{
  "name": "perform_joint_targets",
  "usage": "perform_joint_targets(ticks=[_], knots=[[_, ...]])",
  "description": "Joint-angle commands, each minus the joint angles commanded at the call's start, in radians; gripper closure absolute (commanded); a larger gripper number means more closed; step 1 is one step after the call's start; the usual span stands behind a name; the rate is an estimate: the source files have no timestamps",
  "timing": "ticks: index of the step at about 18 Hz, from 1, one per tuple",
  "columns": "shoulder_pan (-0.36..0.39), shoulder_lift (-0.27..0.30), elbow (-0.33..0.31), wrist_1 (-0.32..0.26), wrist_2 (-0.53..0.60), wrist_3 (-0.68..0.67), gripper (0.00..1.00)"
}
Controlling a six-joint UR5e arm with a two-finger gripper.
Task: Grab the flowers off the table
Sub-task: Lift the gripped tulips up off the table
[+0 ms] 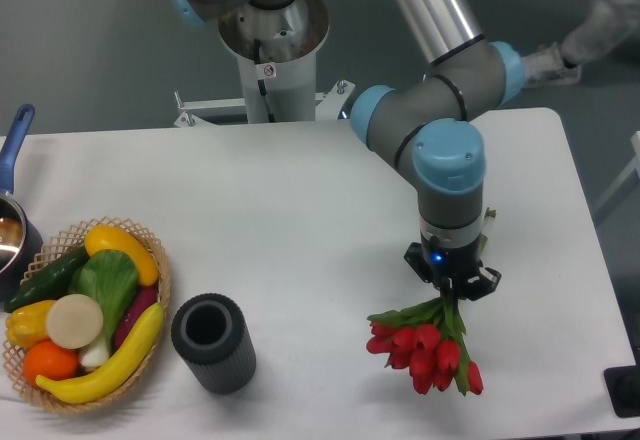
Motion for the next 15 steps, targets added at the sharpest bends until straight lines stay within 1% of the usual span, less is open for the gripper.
perform_joint_targets(ticks=[2,6,11,15], knots=[[0.002,-0.014,0.042,-0.051,0.002,0.002,0.96],[0.011,-0.02,0.085,-0.115,0.002,0.057,0.96],[0.021,-0.02,0.102,-0.143,-0.002,0.064,0.97],[0.021,-0.018,0.1,-0.145,-0.002,0.063,0.97]])
